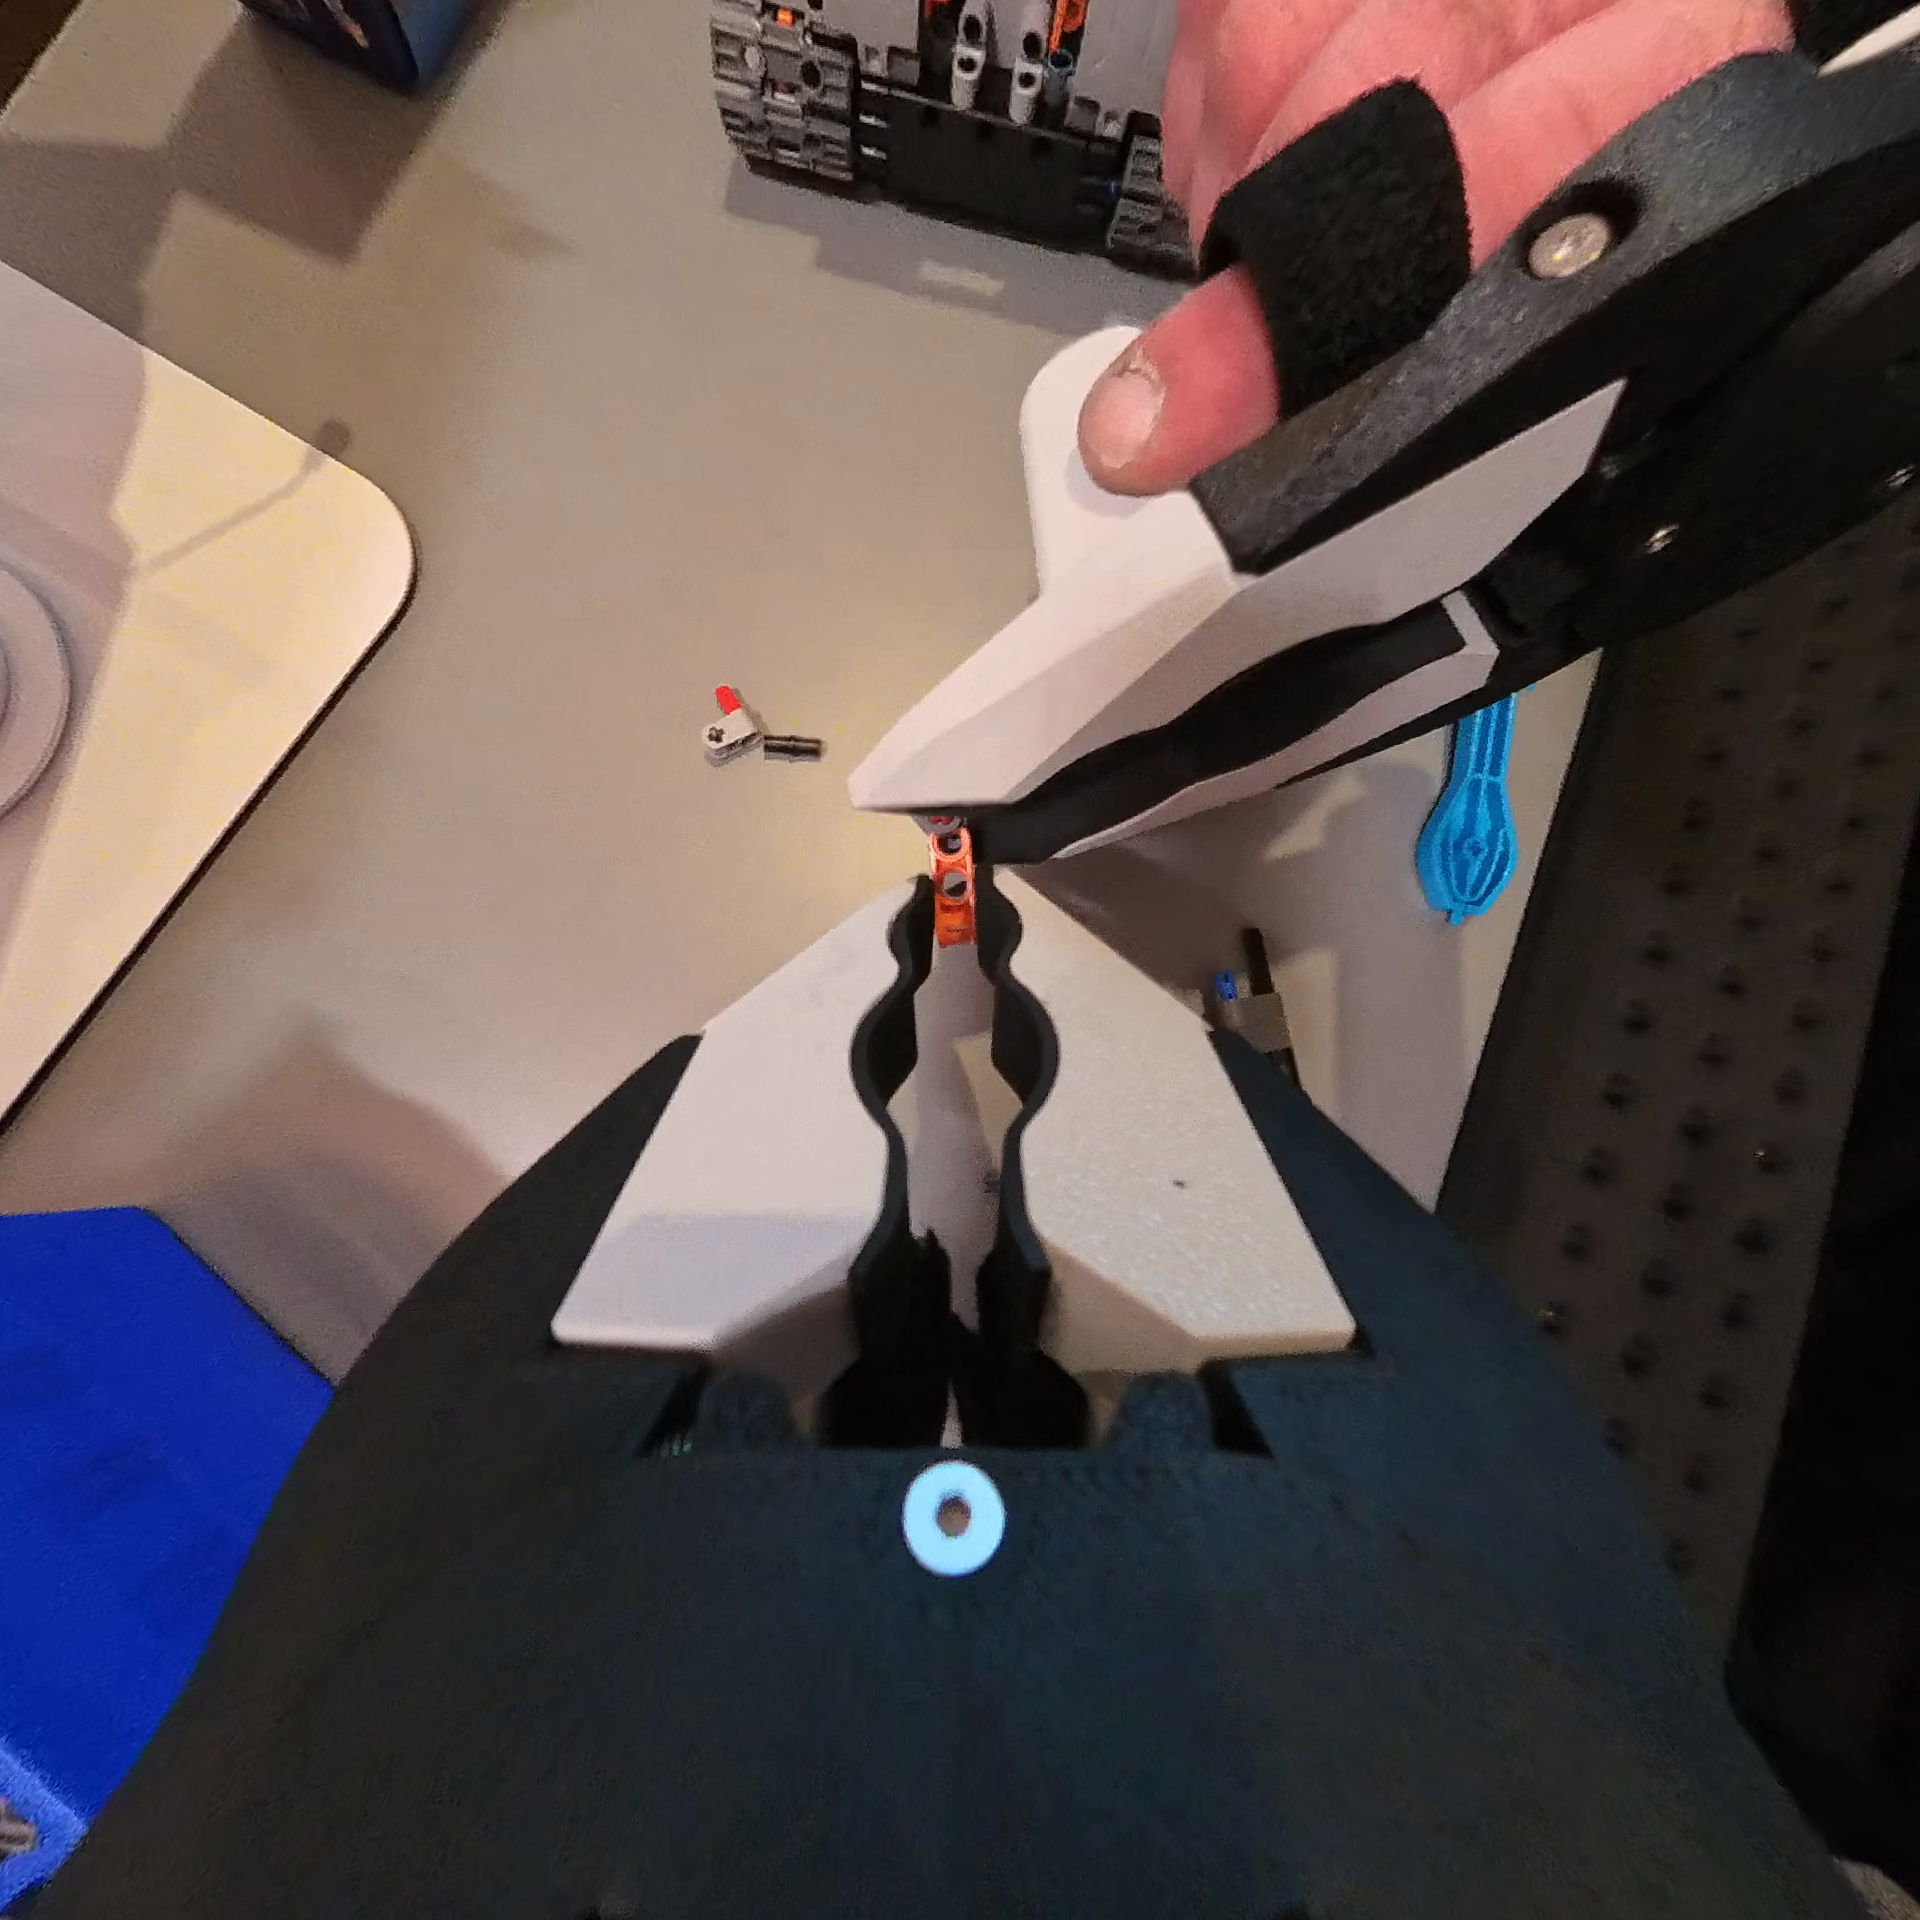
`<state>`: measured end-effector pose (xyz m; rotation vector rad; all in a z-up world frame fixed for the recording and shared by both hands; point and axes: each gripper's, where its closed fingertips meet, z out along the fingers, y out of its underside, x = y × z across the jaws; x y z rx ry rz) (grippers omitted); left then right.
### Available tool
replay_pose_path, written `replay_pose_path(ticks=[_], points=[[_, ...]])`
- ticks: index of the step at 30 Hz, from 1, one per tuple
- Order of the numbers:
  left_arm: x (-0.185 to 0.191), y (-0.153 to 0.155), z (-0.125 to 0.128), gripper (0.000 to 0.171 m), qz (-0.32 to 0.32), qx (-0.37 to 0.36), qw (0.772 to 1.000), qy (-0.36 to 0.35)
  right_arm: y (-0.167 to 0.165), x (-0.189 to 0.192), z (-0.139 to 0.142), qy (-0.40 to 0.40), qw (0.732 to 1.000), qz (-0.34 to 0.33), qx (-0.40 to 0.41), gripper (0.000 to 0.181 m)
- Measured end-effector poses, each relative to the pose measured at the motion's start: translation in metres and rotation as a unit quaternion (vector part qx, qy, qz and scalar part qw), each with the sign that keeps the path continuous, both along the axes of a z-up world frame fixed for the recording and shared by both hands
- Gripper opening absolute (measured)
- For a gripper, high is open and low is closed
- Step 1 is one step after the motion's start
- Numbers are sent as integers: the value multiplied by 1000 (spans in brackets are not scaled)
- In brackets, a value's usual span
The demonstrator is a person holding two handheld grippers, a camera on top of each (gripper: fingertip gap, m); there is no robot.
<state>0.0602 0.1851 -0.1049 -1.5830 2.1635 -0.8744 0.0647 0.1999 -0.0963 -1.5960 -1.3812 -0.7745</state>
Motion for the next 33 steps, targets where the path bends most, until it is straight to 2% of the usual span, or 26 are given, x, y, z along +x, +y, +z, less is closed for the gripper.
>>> replay_pose_path(ticks=[11,15,33], points=[[1,-7,-5,5,-22,-34,999,31,-3,-3,-9,6,1000,12,-23,27],[-2,-4,-1,5,-15,-40,999,28,-3,-3,-5,28,999,12,-25,28],[-1,-3,-6,5,-12,-75,996,40,-3,-4,-11,28,999,3,-35,25]])
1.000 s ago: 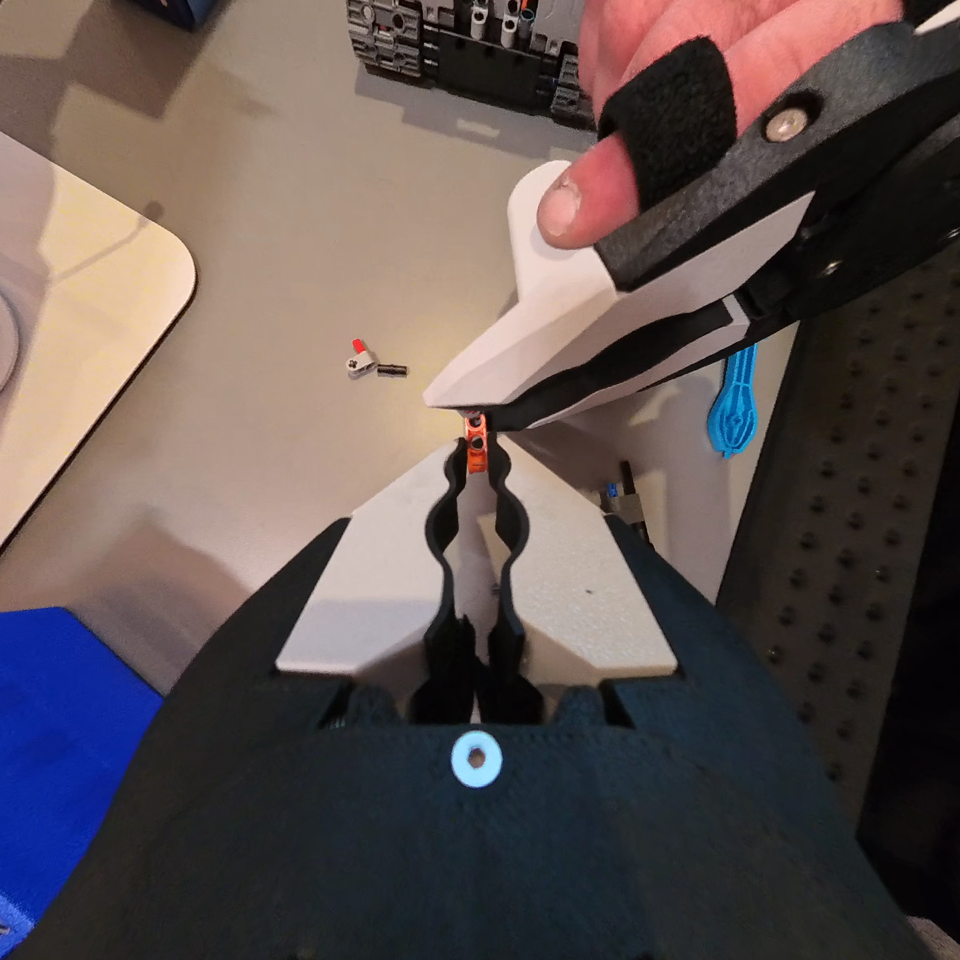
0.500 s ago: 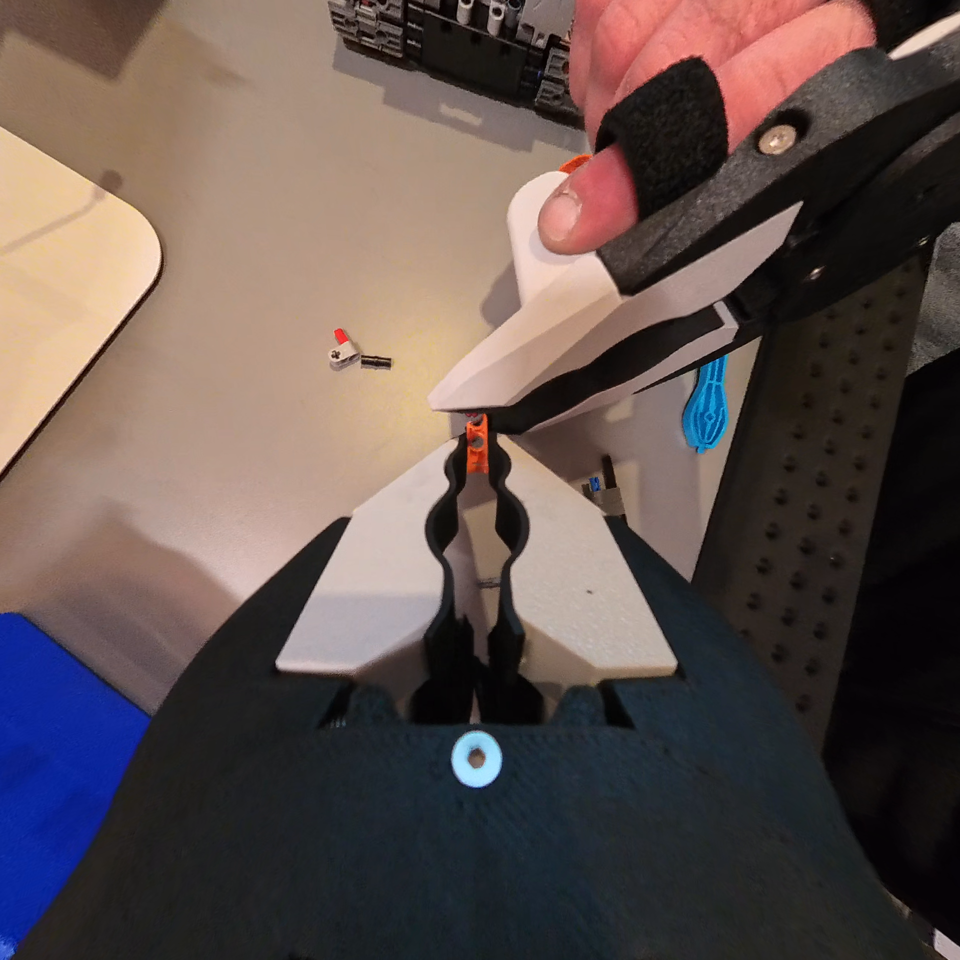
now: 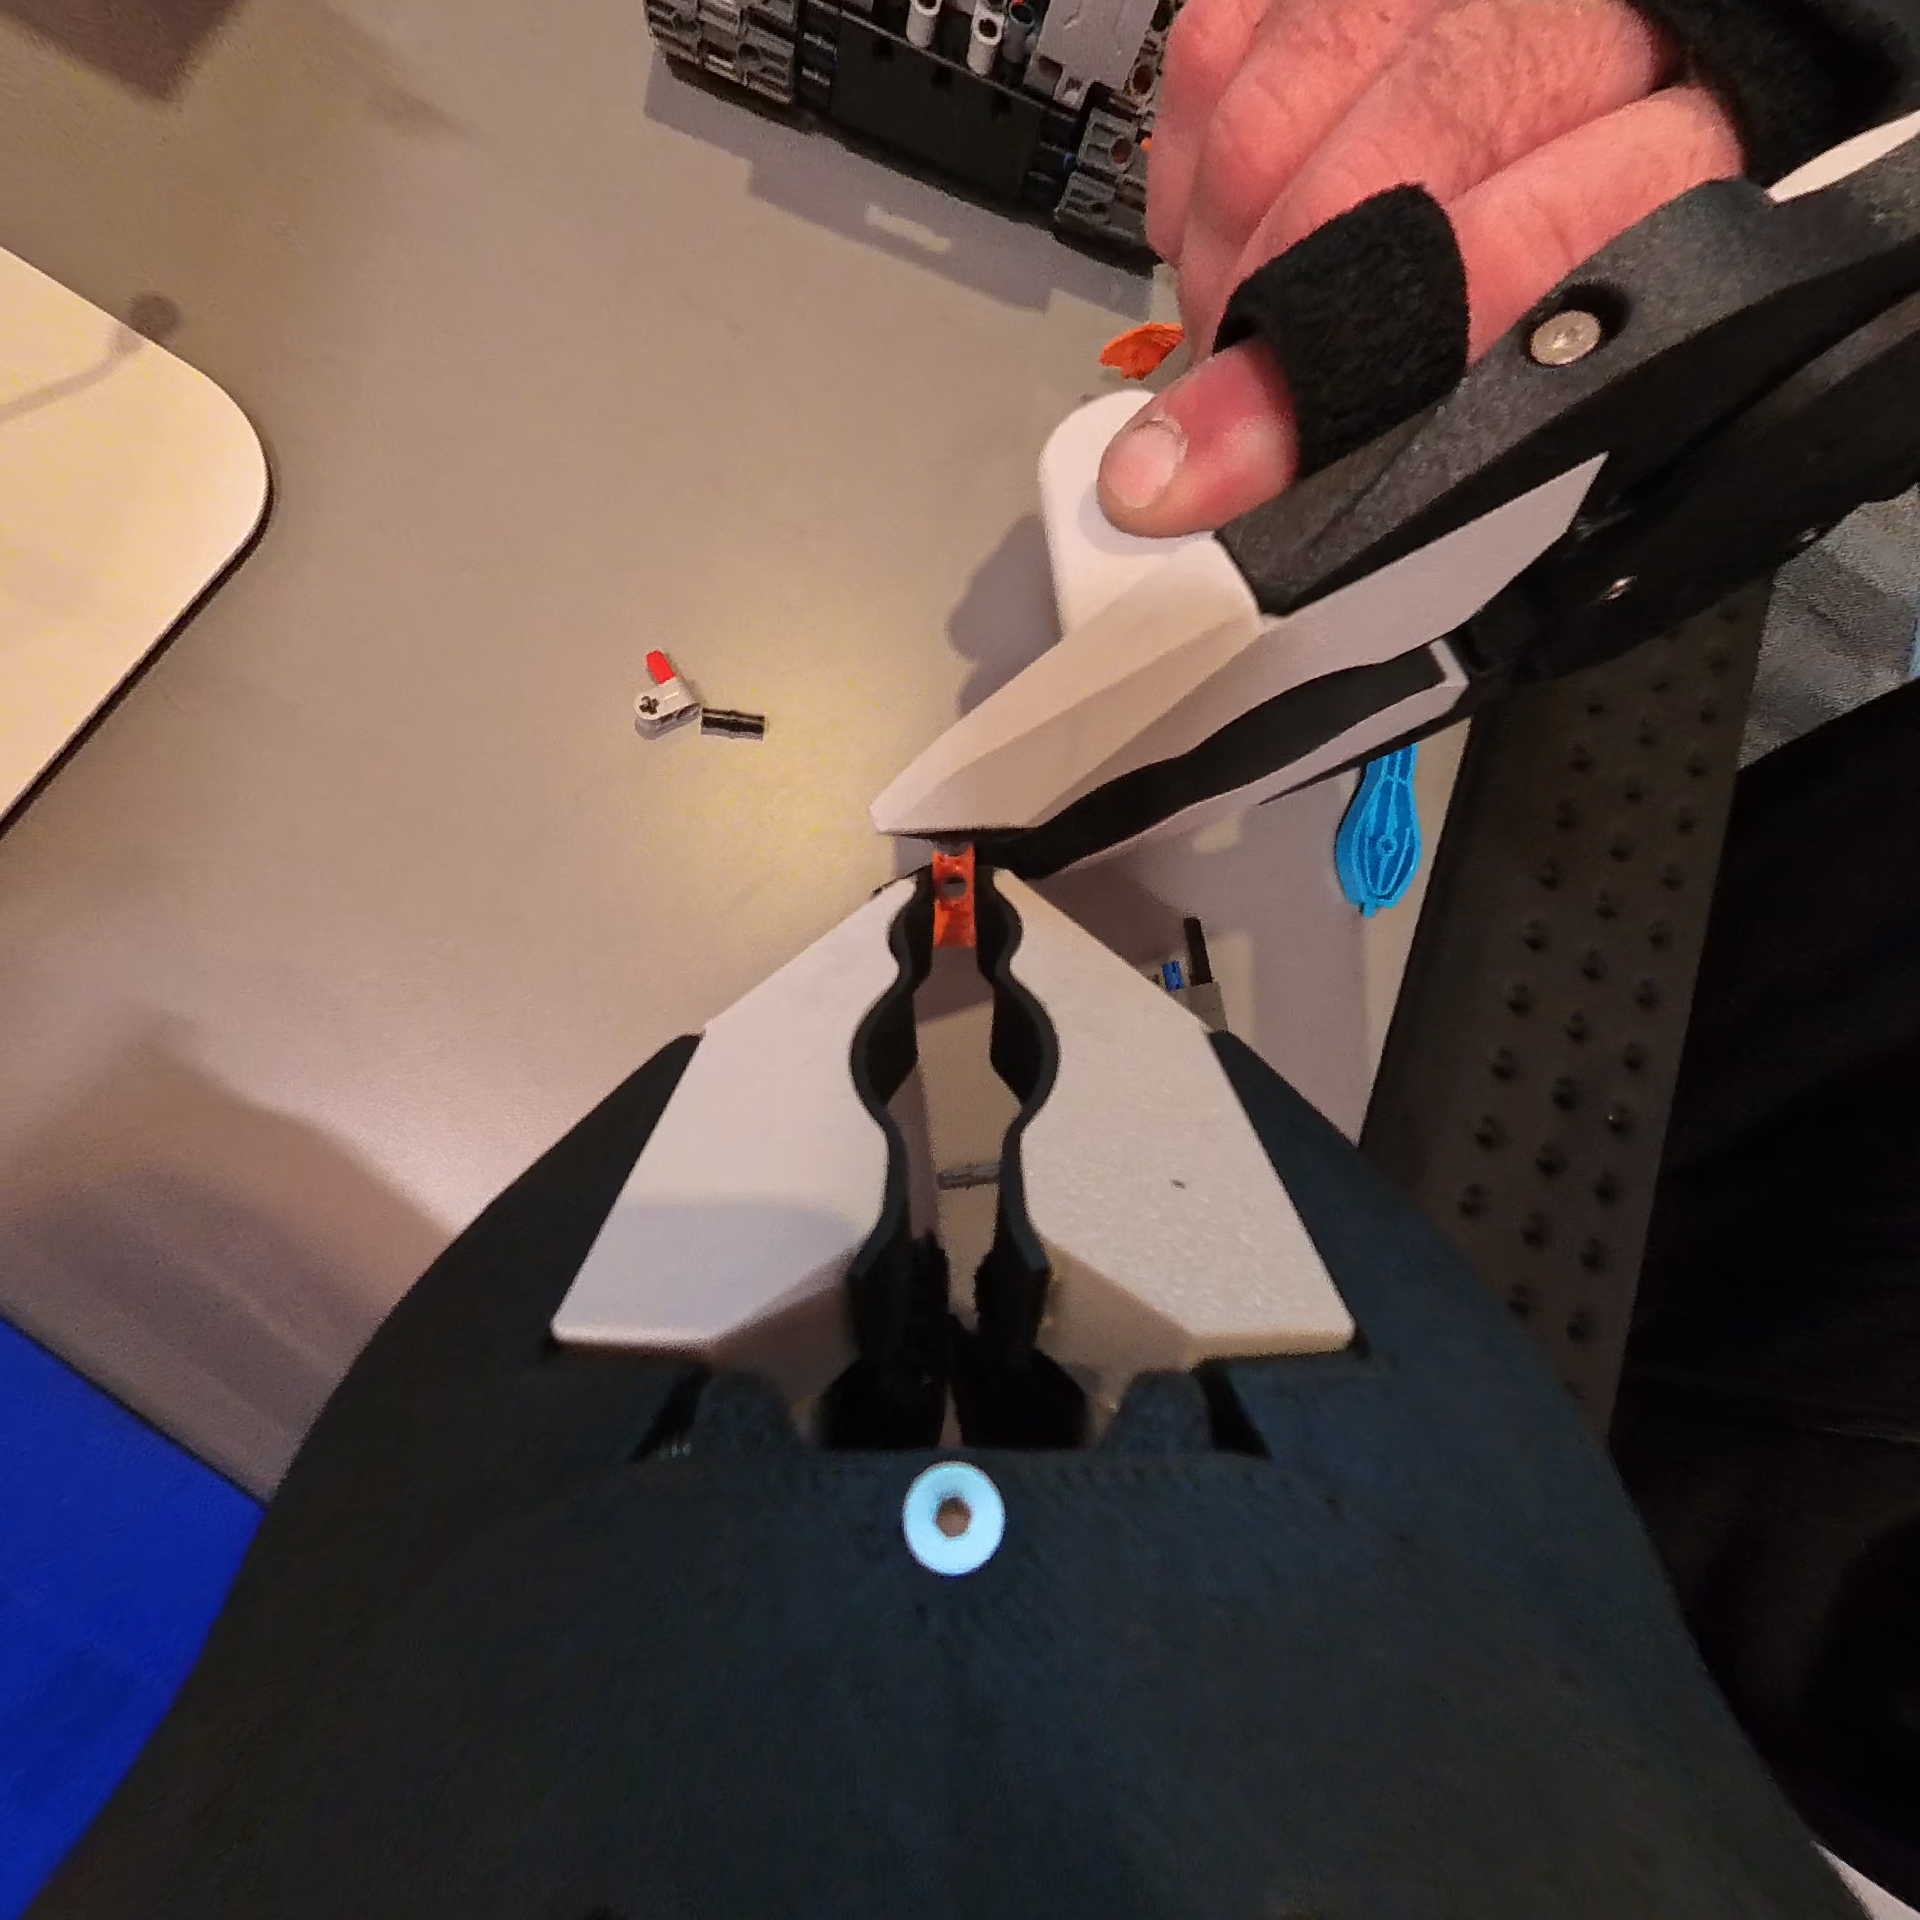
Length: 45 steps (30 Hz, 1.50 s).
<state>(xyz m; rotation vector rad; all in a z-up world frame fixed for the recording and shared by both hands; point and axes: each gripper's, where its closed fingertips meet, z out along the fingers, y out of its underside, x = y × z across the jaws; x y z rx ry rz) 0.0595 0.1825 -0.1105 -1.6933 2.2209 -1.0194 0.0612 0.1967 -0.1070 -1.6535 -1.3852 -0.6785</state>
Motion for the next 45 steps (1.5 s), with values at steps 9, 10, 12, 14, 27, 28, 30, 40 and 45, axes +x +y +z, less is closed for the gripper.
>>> replay_pose_path(ticks=[9,10,12,14,27,28,30,40,45], points=[[0,1,-7,5,5,-7,1000,6,1,0,-10,40,999,-10,-35,24],[-1,2,-10,5,9,-5,1000,7,2,0,-12,44,998,-11,-40,24],[-4,2,-15,5,12,-3,1000,12,3,-3,-18,43,998,-11,-49,24],[-6,3,-20,4,15,-6,1000,15,3,-6,-22,32,998,-10,-49,24],[-20,3,-32,5,29,-26,999,12,1,-21,-39,44,995,2,-89,15],[-20,3,-31,5,32,-26,999,6,1,-21,-38,49,995,4,-88,15],[-20,5,-25,5,42,-43,998,-12,3,-21,-33,78,993,4,-91,17],[-19,4,-4,5,42,-103,993,-48,-7,-14,-16,126,985,27,-115,34],[-18,-6,8,5,17,-124,990,-66,-8,-16,-9,140,984,32,-107,34]])
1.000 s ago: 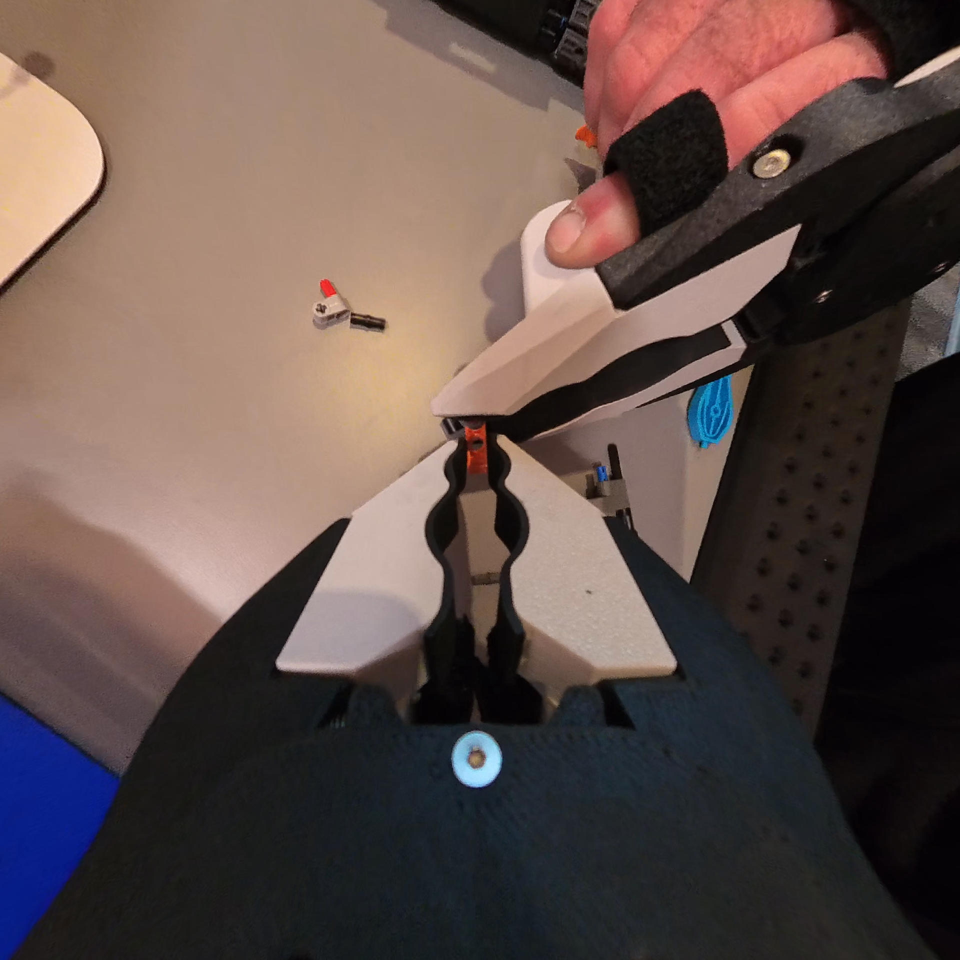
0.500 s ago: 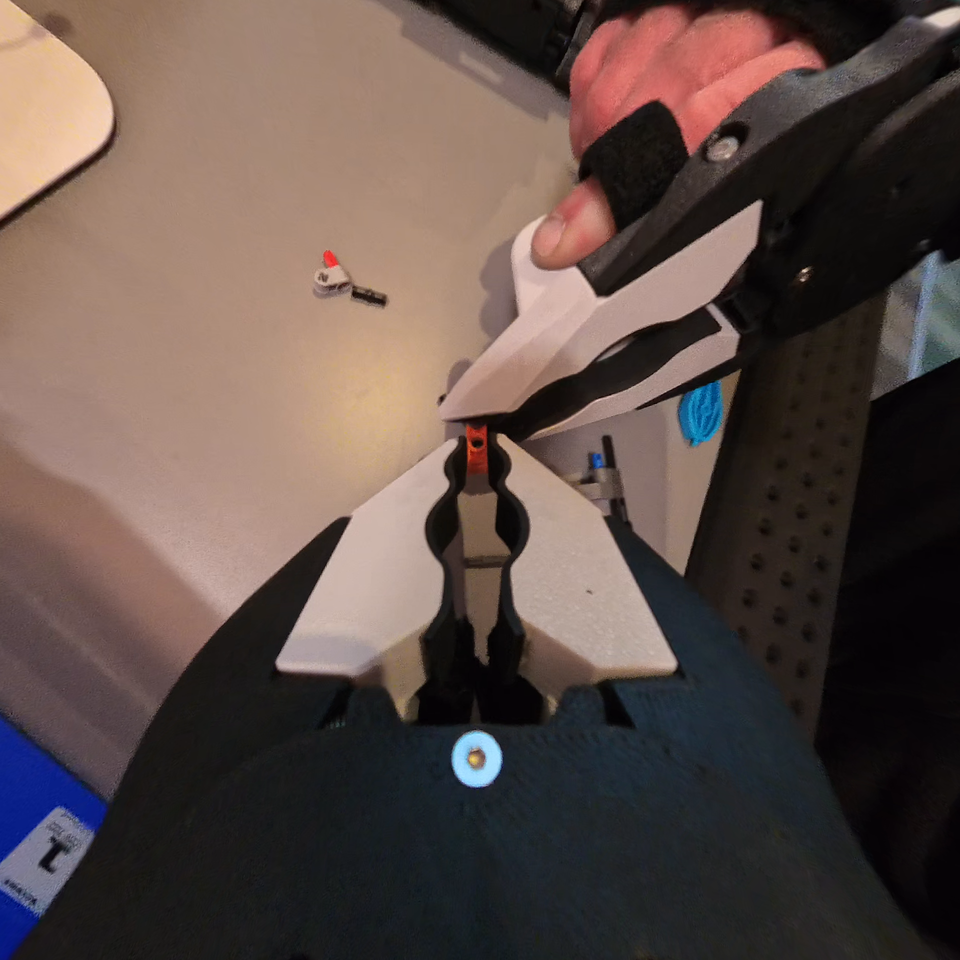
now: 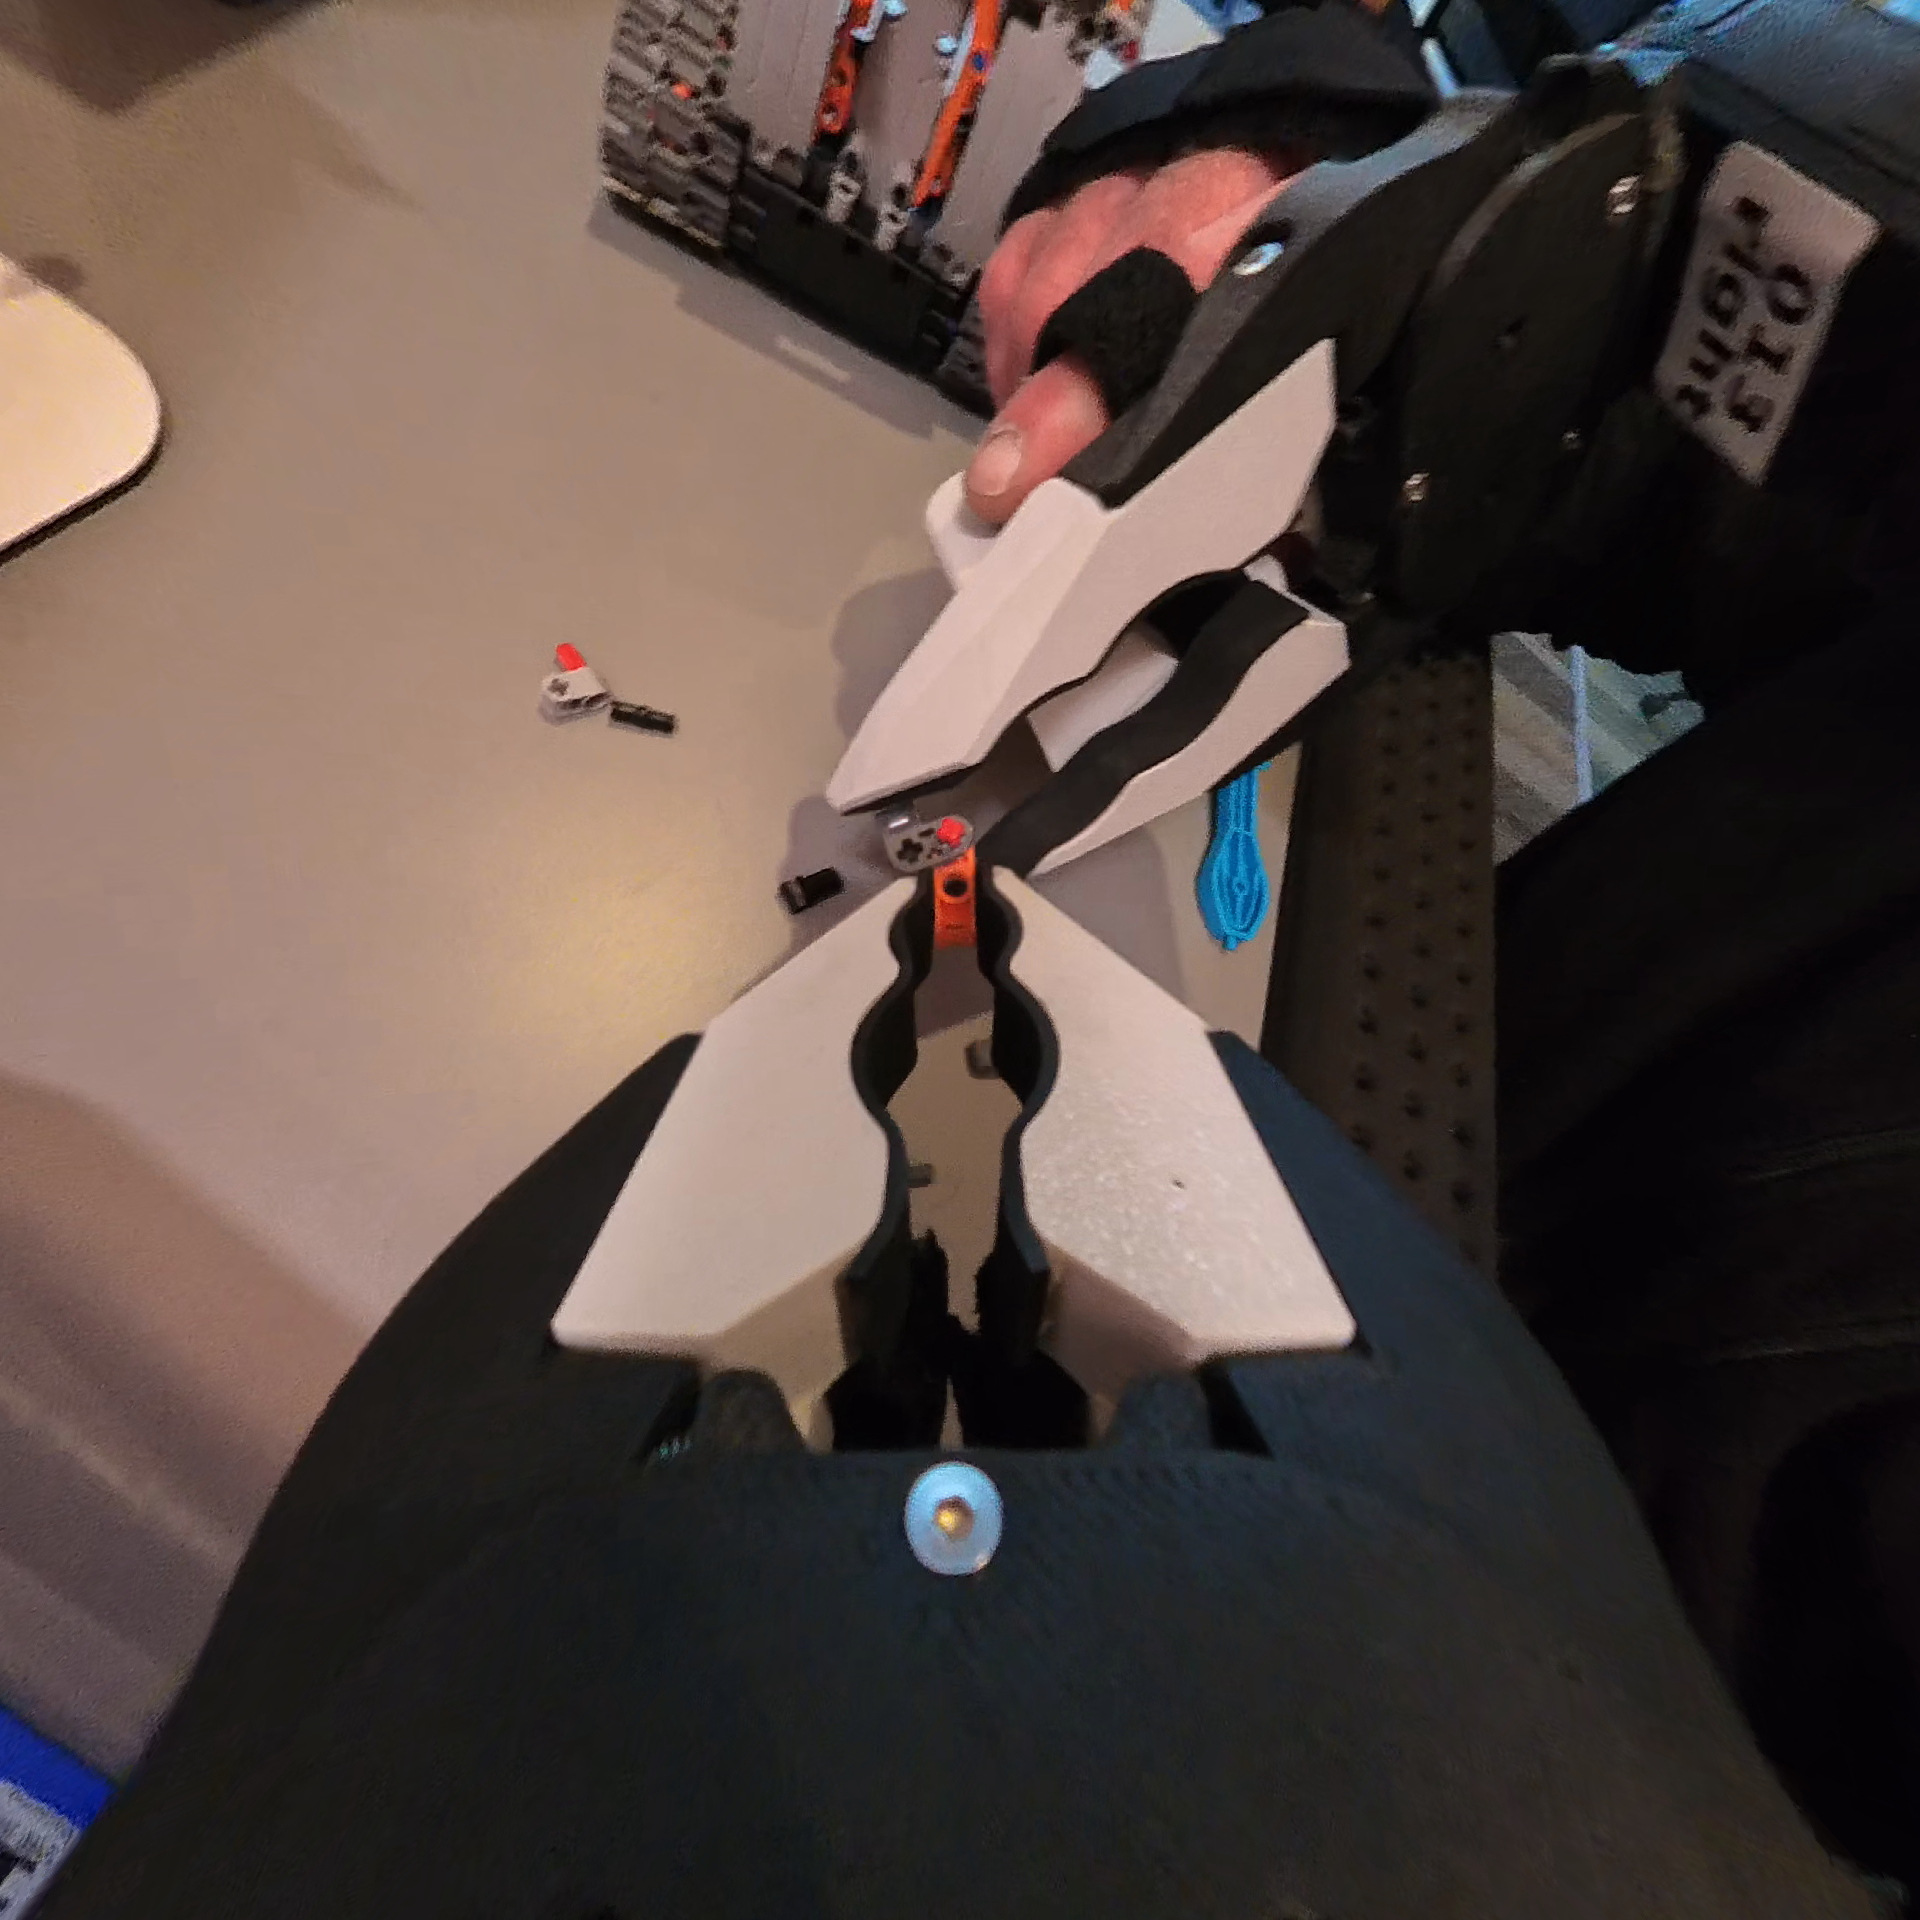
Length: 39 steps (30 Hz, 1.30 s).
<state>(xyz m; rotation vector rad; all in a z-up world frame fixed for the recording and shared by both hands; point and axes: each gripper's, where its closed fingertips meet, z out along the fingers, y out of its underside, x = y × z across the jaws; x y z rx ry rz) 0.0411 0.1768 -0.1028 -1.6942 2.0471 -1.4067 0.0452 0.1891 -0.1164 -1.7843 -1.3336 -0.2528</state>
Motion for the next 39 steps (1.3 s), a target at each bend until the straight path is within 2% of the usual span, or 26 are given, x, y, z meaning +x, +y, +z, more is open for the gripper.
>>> replay_pose_path(ticks=[5,8,14,19,23,30,35,39], points=[[1,-6,8,5,-14,12,1000,-14,-3,-3,5,10,1000,12,2,31],[2,-8,14,5,-14,-4,1000,-25,-3,2,12,8,1000,5,11,17],[5,-7,26,6,0,-28,998,-57,-3,6,24,41,999,-12,9,14],[5,-4,42,20,15,-20,992,-121,1,14,39,88,995,-38,15,12],[7,-3,52,14,25,-18,987,-161,3,17,44,72,995,-49,40,13],[16,-2,53,7,37,-1,983,-179,7,22,54,46,993,-69,84,13],[20,3,56,5,51,71,977,-196,10,30,63,-7,987,-89,132,15],[21,8,58,5,56,154,968,-193,8,33,69,-1,987,-86,133,17]])
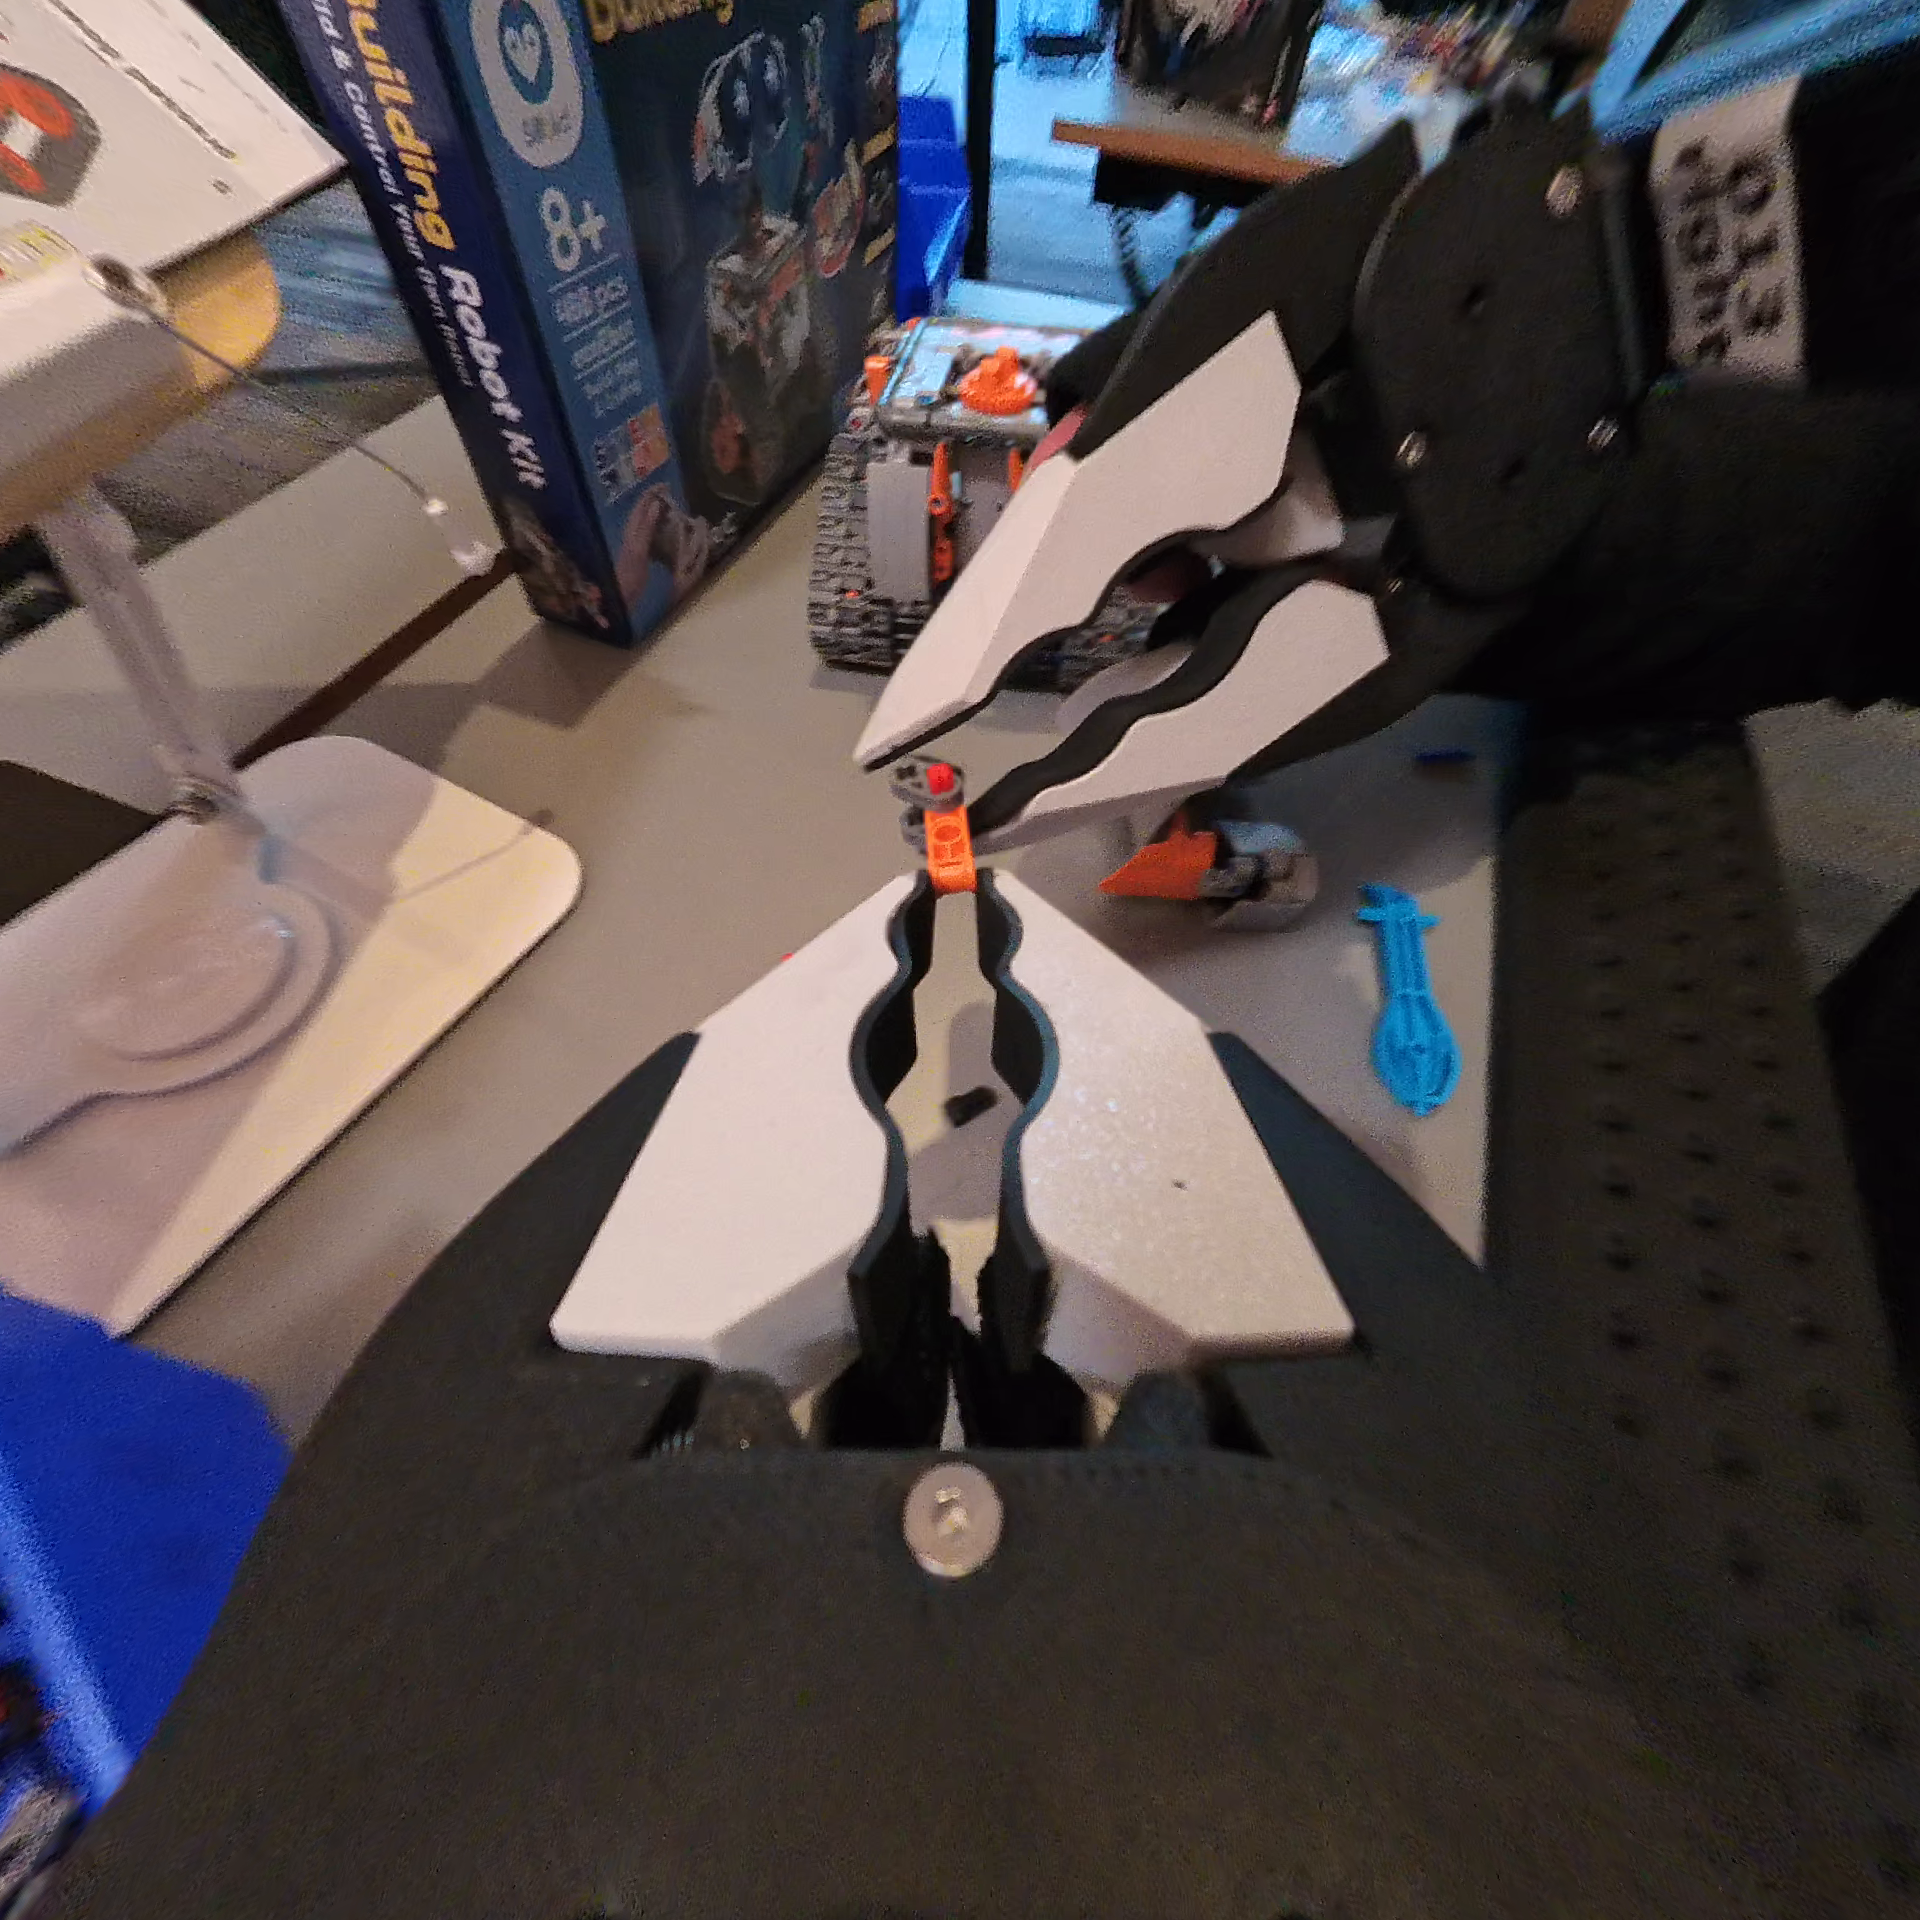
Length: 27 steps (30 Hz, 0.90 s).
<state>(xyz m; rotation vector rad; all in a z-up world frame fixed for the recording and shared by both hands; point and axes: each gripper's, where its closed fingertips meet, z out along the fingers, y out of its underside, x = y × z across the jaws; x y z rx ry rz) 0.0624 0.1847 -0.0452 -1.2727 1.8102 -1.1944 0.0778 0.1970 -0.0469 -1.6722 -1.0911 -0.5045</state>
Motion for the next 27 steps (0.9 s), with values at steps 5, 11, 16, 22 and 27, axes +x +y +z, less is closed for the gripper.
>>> replay_pose_path(ticks=[5,11,16,22,27], points=[[-2,9,13,5,30,136,990,-11,-6,5,15,66,997,24,-14,20],[-2,10,30,5,59,354,933,-28,-11,10,34,200,977,49,-45,32],[-1,-4,37,5,37,432,900,-40,-18,8,39,212,973,76,-55,39],[0,-15,50,5,30,442,893,-85,-25,-5,42,179,978,102,-44,39],[2,-19,53,5,32,459,883,-94,-30,-14,47,187,974,121,-41,30]])
